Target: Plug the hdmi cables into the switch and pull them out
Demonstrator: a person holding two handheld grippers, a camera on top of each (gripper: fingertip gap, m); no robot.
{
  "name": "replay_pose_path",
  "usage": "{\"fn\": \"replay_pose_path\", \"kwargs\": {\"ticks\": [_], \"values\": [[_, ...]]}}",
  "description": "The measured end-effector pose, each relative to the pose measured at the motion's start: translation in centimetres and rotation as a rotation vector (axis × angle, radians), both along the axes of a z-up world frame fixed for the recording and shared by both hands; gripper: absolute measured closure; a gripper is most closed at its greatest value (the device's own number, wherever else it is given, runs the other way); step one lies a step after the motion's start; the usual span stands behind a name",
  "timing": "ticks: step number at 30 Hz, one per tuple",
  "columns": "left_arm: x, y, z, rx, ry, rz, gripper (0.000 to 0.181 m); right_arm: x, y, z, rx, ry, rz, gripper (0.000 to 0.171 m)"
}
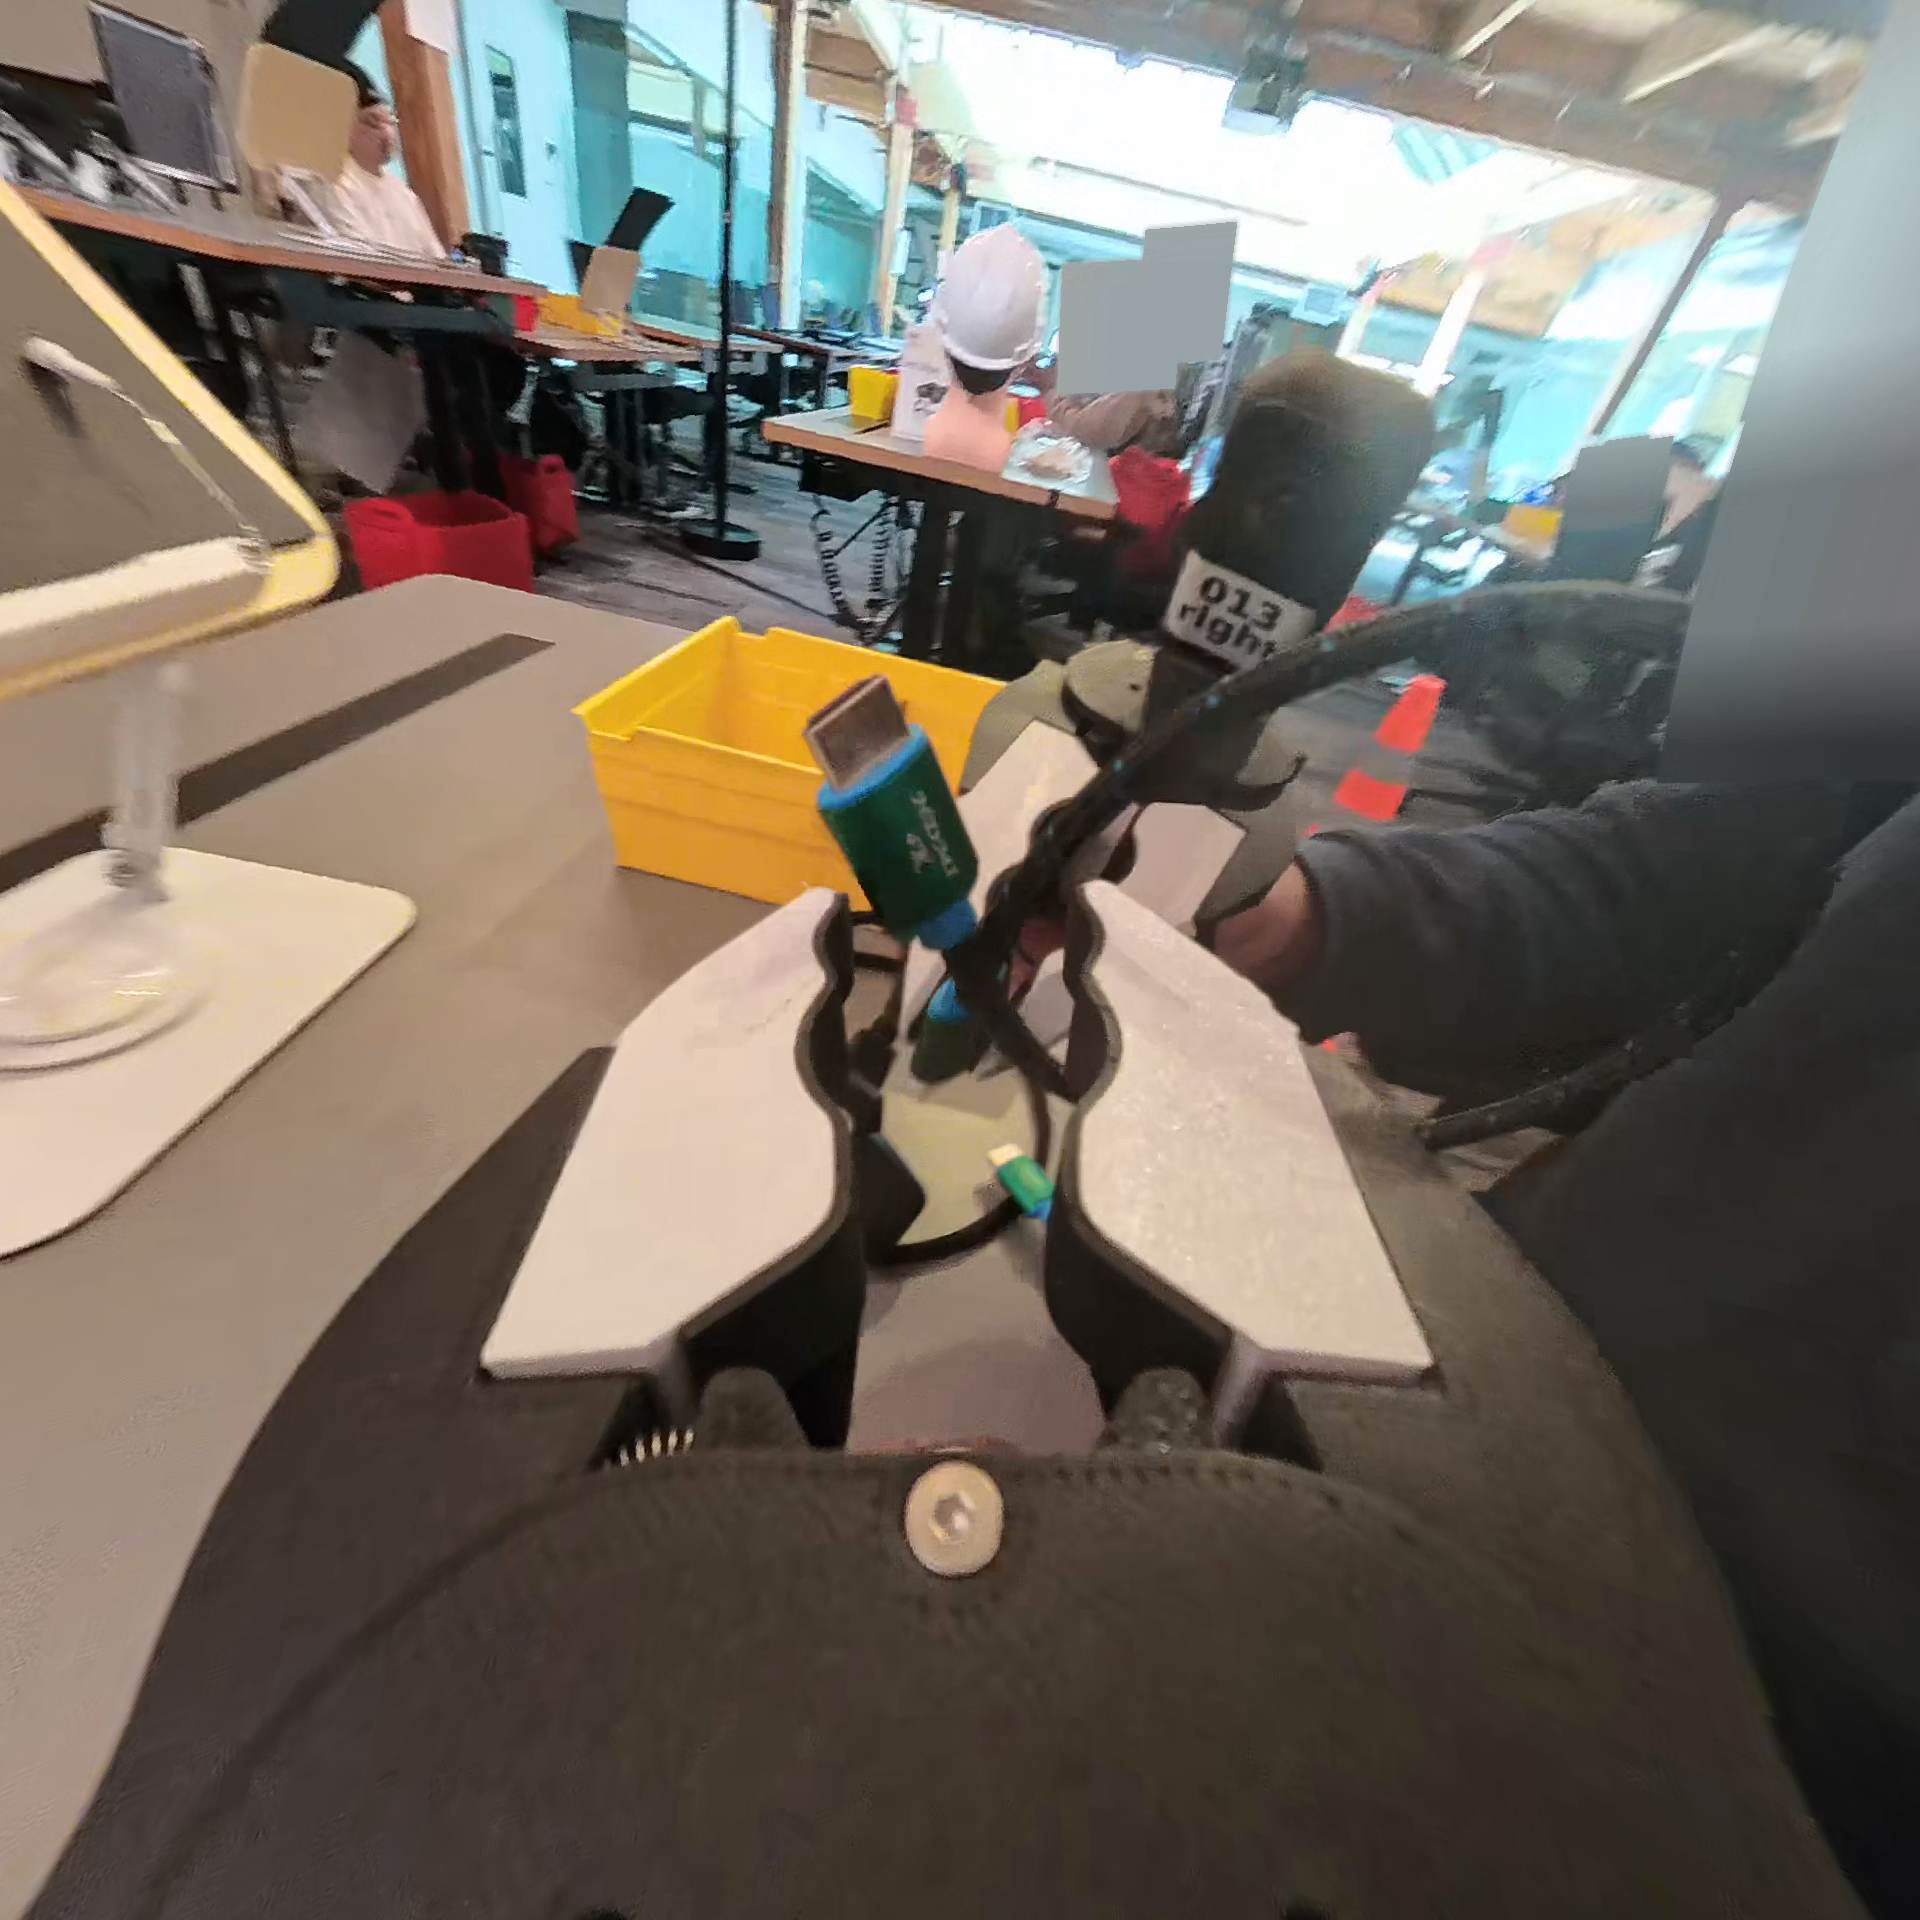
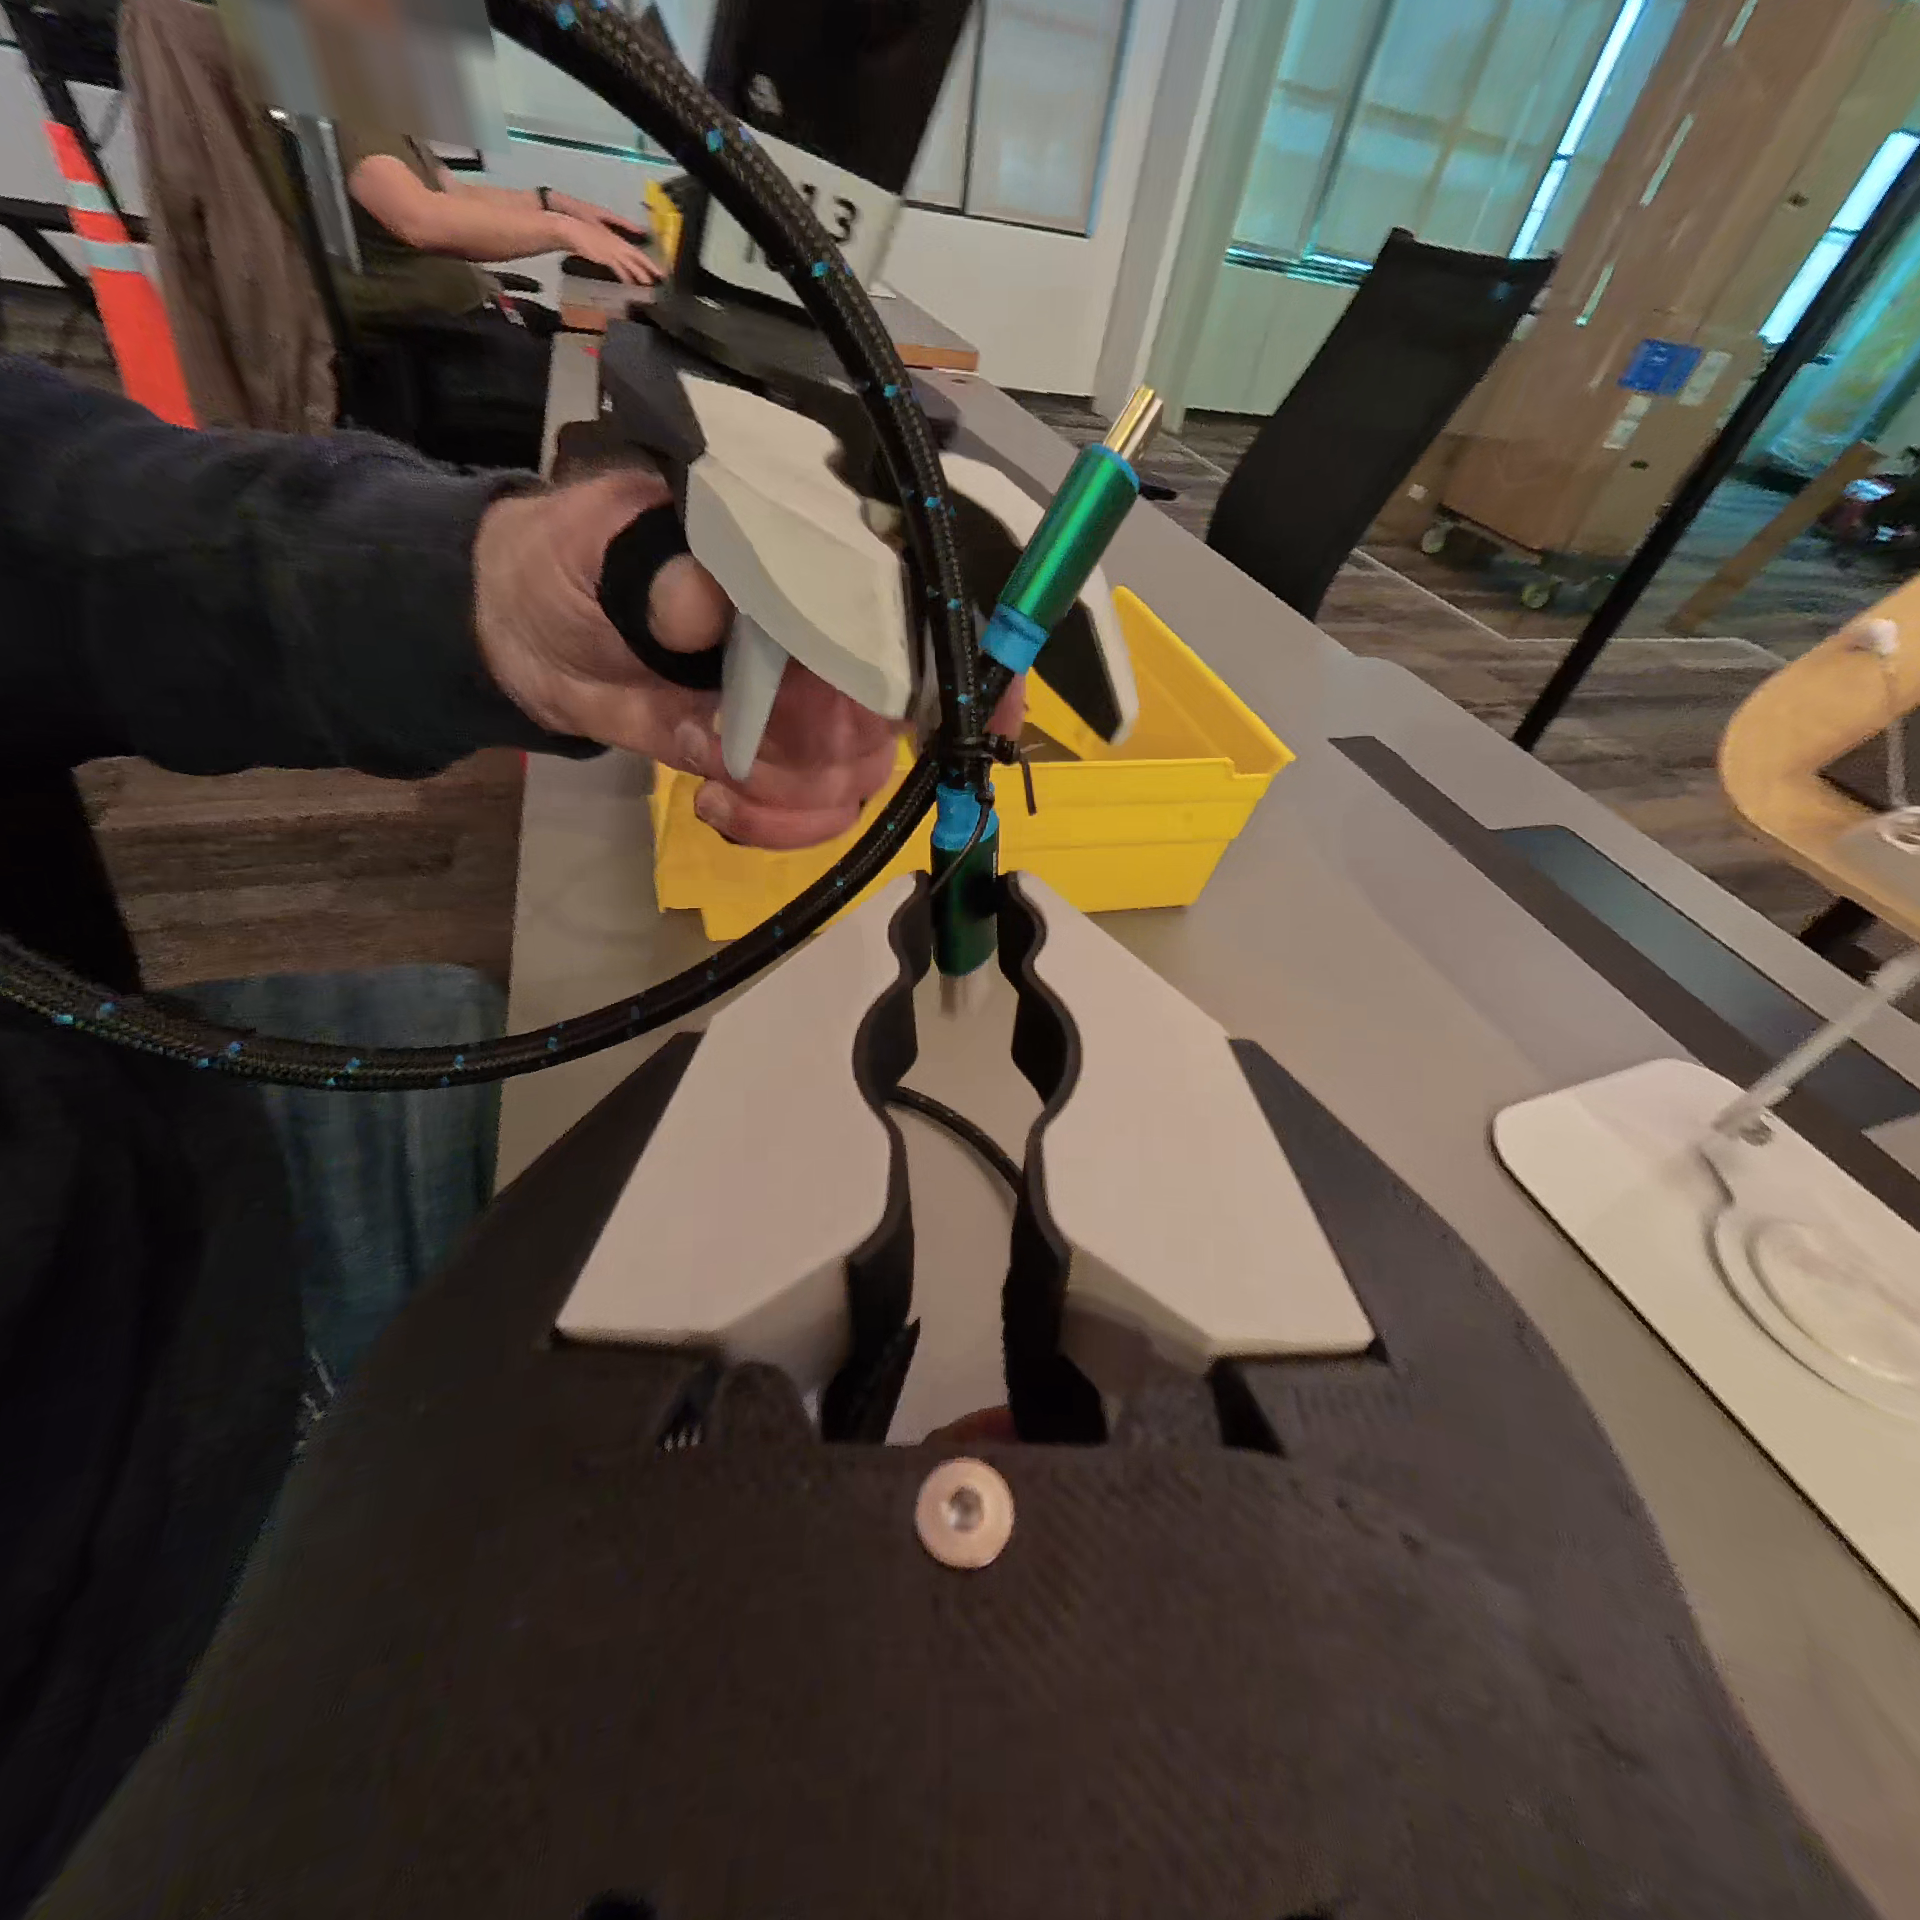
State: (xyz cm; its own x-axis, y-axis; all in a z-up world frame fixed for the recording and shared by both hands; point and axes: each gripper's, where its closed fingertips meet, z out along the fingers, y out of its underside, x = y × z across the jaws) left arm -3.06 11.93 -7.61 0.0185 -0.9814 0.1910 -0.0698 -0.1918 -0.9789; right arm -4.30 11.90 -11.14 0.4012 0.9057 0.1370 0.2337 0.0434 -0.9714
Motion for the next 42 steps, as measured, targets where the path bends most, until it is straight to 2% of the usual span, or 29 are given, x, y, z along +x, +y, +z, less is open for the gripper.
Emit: {"fn": "replay_pose_path", "kwargs": {"ticks": [4, 7, 11, 18, 23, 26, 36, 42], "values": [[0.7, -1.4, 0.2, -0.056, -0.072, -0.096, 0.158, -0.5, -0.8, 0.3, -0.047, 0.072, 0.068, 0.161], [0.2, -1.0, 0.8, -0.078, -0.112, -0.084, 0.162, 0.1, -0.7, 1.2, -0.072, 0.146, 0.077, 0.162], [0.0, -0.8, 1.2, -0.084, -0.138, -0.079, 0.163, 0.4, -0.8, 1.7, -0.054, 0.125, 0.079, 0.162], [-0.5, -2.0, 2.1, 0.023, -0.114, -0.132, 0.165, 0.9, -1.9, 3.1, -0.046, 0.167, 0.133, 0.162], [-1.1, -2.1, 3.1, 0.110, -0.137, -0.099, 0.171, 1.3, -2.0, 3.2, -0.061, 0.184, 0.148, 0.162], [-1.0, -2.2, 2.8, 0.181, -0.081, -0.083, 0.171, 1.6, -2.2, 2.8, -0.059, 0.167, 0.149, 0.162], [-1.1, -2.7, 2.5, 0.225, -0.016, -0.119, 0.171, 2.7, -2.5, 3.5, -0.112, 0.228, 0.177, 0.162], [-1.3, -2.1, 3.1, 0.256, -0.007, -0.069, 0.168, 2.7, -2.6, 3.7, -0.112, 0.251, 0.181, 0.163]]}}
